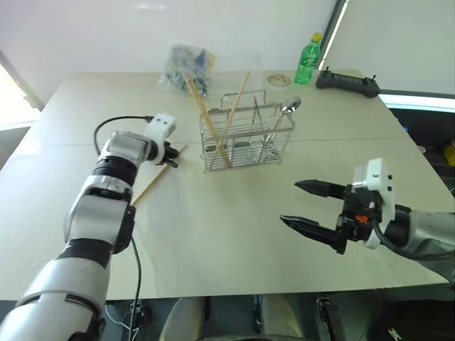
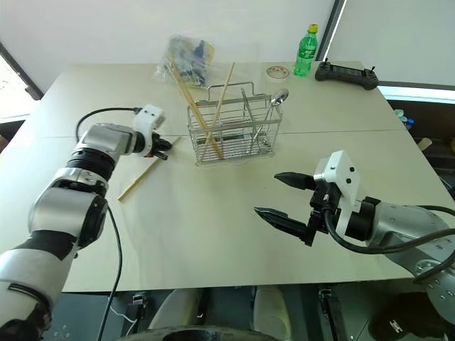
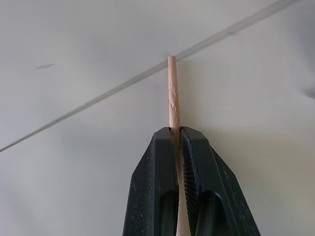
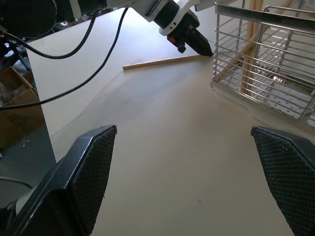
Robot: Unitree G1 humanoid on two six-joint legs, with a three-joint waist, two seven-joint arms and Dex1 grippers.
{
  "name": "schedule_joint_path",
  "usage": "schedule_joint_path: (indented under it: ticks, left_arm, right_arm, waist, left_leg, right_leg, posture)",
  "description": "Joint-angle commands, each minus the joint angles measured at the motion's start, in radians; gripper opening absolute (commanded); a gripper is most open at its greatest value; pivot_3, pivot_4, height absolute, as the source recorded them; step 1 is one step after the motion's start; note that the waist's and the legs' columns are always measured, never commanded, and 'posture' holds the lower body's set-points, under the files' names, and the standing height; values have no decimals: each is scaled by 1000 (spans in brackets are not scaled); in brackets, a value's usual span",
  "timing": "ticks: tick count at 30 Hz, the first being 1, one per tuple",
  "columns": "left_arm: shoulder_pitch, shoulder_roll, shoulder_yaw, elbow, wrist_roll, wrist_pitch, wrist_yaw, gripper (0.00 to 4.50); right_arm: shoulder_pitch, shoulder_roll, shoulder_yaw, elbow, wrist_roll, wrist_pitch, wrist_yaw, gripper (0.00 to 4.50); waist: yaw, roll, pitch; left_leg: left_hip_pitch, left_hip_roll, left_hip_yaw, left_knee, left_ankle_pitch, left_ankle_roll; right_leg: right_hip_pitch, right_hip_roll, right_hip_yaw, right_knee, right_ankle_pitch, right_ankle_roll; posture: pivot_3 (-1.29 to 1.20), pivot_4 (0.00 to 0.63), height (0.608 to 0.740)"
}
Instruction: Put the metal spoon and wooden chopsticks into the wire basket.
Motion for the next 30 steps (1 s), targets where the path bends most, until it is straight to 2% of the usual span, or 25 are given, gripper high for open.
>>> schedule_joint_path:
  ticks: [1,6,8,11,15,20,26,30]
  left_arm:
    - [-63,58,132,36,-61,-87,172,84]
    - [-117,138,325,53,-156,-306,420,84]
    - [-171,148,421,-35,-234,-463,443,84]
    - [-244,110,484,-210,-336,-505,402,84]
    - [-282,16,461,-542,-474,-359,348,84]
    - [-174,-92,353,-877,-550,-175,317,84]
    - [-9,-141,257,-1011,-533,-92,297,84]
    - [61,-173,247,-1037,-549,-77,296,84]
  right_arm:
    - [-6,-13,-32,0,16,-5,12,4500]
    - [-5,-18,-34,6,13,-6,24,4500]
    - [-9,-20,-33,12,11,-6,30,4500]
    - [-26,-23,-22,23,11,-6,37,4500]
    - [-55,-30,-7,42,9,-5,51,4500]
    - [-72,-27,4,59,-3,-6,61,4500]
    - [-47,-11,-16,40,5,-9,41,4500]
    - [-20,1,-28,22,12,-12,21,4500]
  waist:
    - [4,0,0]
    - [6,-2,0]
    - [11,-2,0]
    - [22,-5,0]
    - [31,-4,-1]
    - [28,0,-3]
    - [18,1,-3]
    - [22,0,-3]
  left_leg:
    - [0,0,0,0,0,0]
    - [0,0,0,1,0,0]
    - [0,0,-1,1,0,0]
    - [-2,0,-1,3,0,-1]
    - [-1,-1,1,4,0,-1]
    - [2,-1,1,4,0,-1]
    - [4,-1,1,4,0,-1]
    - [2,-1,1,4,0,-1]
  right_leg:
    - [0,0,0,0,0,0]
    - [0,-1,0,0,0,1]
    - [1,-1,0,0,1,1]
    - [1,-1,0,-1,1,1]
    - [3,-2,0,-2,2,2]
    - [7,-2,0,-2,2,2]
    - [7,1,1,-1,2,2]
    - [6,1,1,-2,2,2]
  posture:
    - [0,150,719]
    - [0,150,719]
    - [0,150,719]
    - [0,150,719]
    - [0,150,719]
    - [0,150,719]
    - [0,150,719]
    - [0,150,719]
